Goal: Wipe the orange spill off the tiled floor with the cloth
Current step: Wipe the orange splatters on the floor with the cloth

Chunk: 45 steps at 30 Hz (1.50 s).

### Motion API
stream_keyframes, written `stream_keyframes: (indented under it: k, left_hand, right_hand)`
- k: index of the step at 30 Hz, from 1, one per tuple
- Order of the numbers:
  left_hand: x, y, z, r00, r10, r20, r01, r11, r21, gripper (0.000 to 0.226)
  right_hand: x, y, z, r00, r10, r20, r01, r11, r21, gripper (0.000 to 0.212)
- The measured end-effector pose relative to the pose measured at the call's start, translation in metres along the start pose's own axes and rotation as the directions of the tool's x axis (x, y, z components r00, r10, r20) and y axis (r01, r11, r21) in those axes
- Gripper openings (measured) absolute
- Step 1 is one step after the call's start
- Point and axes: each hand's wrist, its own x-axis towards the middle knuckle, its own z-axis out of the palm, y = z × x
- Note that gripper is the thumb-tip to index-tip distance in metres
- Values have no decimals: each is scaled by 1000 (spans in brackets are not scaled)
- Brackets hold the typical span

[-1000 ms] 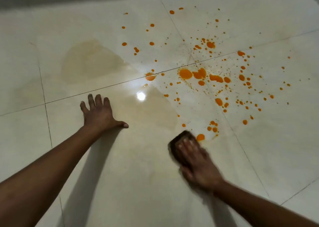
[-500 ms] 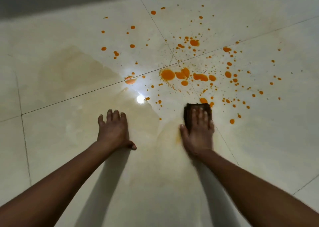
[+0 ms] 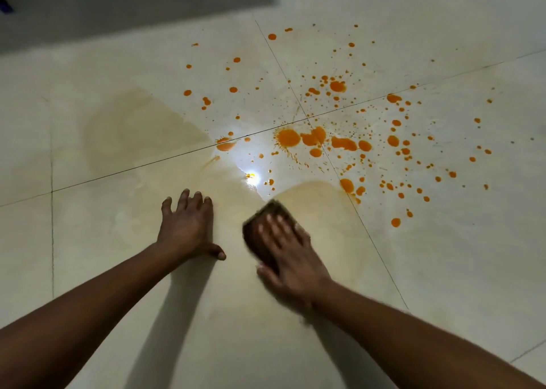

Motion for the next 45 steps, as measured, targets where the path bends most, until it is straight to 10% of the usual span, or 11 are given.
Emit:
stream_keyframes:
  k: [3, 8, 10, 13, 15, 21, 26, 32, 37, 40, 45]
  left_hand:
    - [-1, 1, -3, 999, 0, 46, -1, 1000, 16, 136]
    - [2, 5, -15, 989, -5, 151, -16, 990, 139, 149]
    - [3, 8, -15, 987, -16, 162, -9, 988, 153, 152]
    - [2, 7, -15, 985, -24, 173, -2, 989, 148, 149]
    - [1, 6, -13, 985, -23, 169, 0, 991, 135, 146]
    - [-6, 14, -8, 993, -56, 104, 48, 996, 77, 138]
    - [-33, 44, 0, 997, -18, 80, 26, 994, -108, 125]
    - [-60, 82, 22, 993, -38, 113, 64, 969, -237, 112]
    - [-60, 90, 4, 991, -68, 115, 95, 966, -241, 97]
    - [-58, 100, -14, 986, -79, 145, 114, 962, -248, 89]
    - [-50, 129, -59, 989, -24, 147, 64, 960, -273, 77]
  right_hand:
    - [-47, 43, -11, 974, -208, 94, 215, 974, -77, 75]
    - [48, 56, -43, 993, 89, 81, -82, 993, -83, 79]
    - [57, 31, -35, 977, -159, 144, 176, 978, -116, 78]
    - [16, 48, -29, 705, -612, 358, 682, 724, -104, 76]
    - [16, 89, -47, 620, -675, 400, 763, 638, -105, 75]
    - [80, 88, -66, 937, -217, 273, 290, 920, -265, 80]
    - [5, 86, -38, 796, -543, 267, 578, 812, -73, 70]
    - [17, 77, -33, 986, -141, 89, 148, 986, -75, 72]
    - [-42, 104, -34, 826, -554, 106, 558, 830, -13, 58]
    - [-36, 110, -71, 957, -283, 63, 236, 885, 401, 43]
    - [-17, 117, -118, 924, 195, 328, -382, 475, 793, 25]
